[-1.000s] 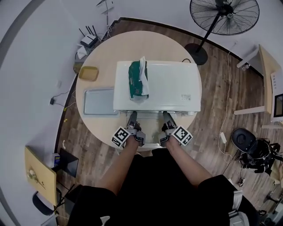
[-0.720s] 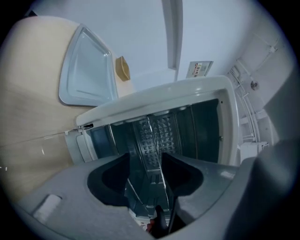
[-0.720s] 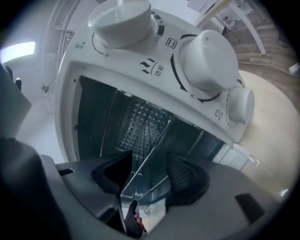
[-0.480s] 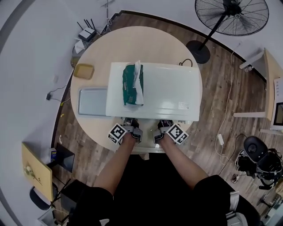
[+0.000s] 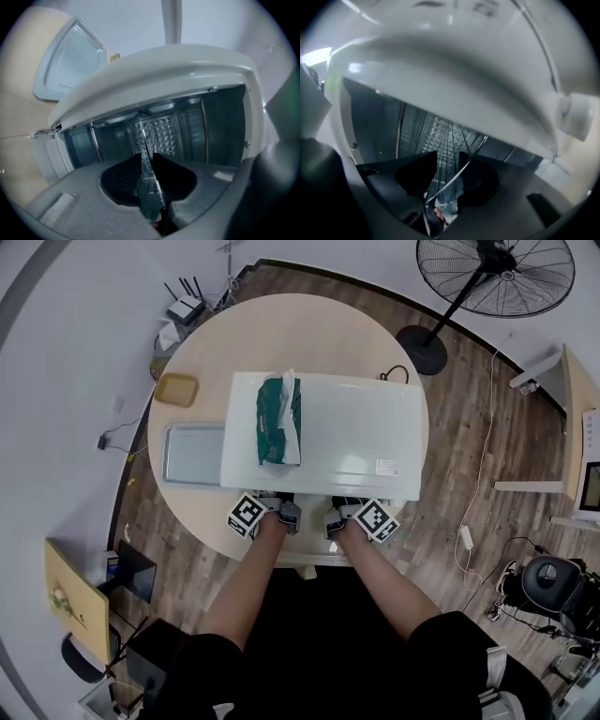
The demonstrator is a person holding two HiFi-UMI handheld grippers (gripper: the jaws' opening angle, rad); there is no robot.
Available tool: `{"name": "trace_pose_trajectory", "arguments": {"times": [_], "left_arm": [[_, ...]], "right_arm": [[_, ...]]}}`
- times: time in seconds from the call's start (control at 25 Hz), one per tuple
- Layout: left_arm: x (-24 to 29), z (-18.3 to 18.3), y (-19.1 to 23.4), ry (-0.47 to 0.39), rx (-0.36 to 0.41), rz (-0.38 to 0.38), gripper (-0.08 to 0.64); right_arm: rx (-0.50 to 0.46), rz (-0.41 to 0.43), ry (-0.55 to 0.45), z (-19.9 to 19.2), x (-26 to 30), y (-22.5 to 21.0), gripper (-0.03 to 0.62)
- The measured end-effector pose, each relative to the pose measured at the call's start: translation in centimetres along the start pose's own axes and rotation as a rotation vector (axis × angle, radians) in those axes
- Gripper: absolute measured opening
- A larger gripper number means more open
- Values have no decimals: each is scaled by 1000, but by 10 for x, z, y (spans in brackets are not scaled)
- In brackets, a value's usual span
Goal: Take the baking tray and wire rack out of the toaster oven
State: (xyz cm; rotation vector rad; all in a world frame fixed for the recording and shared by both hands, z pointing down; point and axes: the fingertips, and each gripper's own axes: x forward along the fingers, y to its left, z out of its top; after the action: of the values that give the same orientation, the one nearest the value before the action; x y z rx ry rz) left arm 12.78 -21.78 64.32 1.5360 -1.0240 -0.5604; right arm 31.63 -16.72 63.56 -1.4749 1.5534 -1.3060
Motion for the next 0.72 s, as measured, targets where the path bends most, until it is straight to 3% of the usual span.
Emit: {"name": "trace_pose_trajectory", "arguments": {"times": [0.24, 0.72], "left_arm": [[-4, -2, -7, 12, 6, -25, 26], [-37, -11, -4, 47, -13, -46, 23]], "right_arm": [[33, -19, -2, -2, -8, -10, 6], [29, -32, 8, -20, -38, -9, 5]]}}
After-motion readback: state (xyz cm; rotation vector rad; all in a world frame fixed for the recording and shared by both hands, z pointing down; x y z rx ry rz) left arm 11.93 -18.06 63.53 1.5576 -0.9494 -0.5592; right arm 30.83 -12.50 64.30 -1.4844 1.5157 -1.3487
